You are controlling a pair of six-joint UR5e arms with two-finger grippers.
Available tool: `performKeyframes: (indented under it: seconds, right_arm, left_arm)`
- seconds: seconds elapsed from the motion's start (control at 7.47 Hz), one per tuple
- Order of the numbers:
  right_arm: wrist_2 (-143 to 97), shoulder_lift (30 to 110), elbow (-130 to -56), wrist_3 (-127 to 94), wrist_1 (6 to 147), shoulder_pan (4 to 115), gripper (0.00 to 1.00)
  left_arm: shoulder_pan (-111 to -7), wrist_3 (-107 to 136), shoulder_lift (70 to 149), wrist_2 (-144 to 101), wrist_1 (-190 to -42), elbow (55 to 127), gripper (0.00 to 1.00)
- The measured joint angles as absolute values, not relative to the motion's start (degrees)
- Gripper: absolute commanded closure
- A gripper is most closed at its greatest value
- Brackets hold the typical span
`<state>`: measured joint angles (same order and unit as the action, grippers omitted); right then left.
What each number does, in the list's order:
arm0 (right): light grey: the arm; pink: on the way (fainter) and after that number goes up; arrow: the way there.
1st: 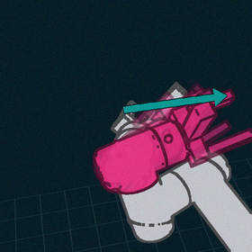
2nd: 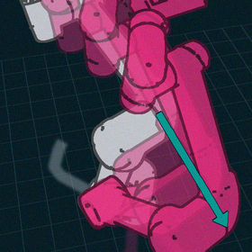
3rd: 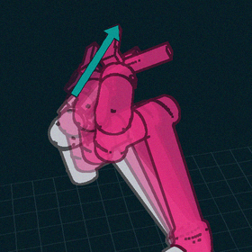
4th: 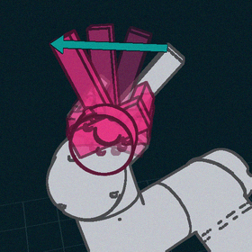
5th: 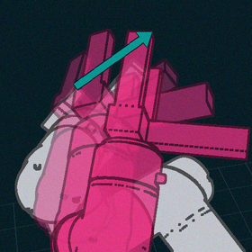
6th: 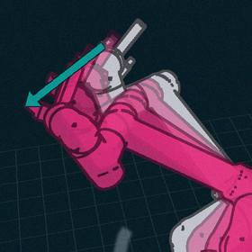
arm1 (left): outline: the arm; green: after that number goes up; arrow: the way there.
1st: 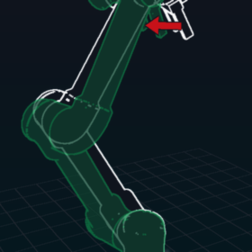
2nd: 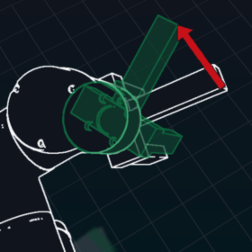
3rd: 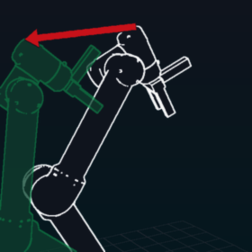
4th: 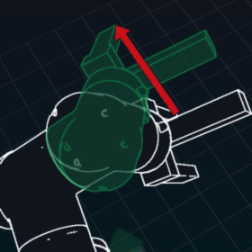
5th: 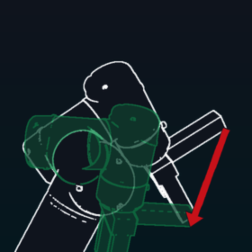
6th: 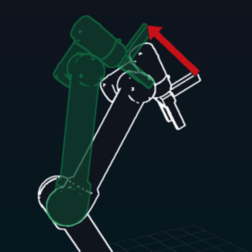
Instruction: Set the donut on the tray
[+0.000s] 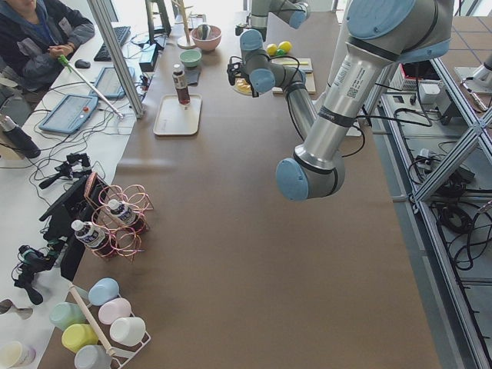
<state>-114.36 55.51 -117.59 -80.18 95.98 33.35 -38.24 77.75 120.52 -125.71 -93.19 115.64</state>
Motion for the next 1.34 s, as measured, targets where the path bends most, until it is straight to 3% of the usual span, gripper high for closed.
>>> performKeyframes:
  seconds: [0.13,0.54,0.8,1.34]
  right_arm:
    - [-115.09,55.41,-117.63,-80.21,96.01,33.59,0.00]
    - [-115.62,54.96,-117.61,-82.89,97.74,35.30,0.00]
    - [-115.88,55.22,-117.34,-83.07,98.03,37.73,0.00]
    - [-116.25,61.10,-117.14,-75.48,98.04,41.13,0.00]
  left_arm:
    - [-38.24,77.72,120.55,-125.69,-93.23,115.62,1.00]
    - [-38.25,77.58,121.24,-125.53,-93.30,114.60,1.00]
    - [-39.49,77.48,123.06,-124.29,-94.72,110.05,1.00]
    - [-46.45,81.00,130.66,-123.58,-104.86,87.77,1.00]
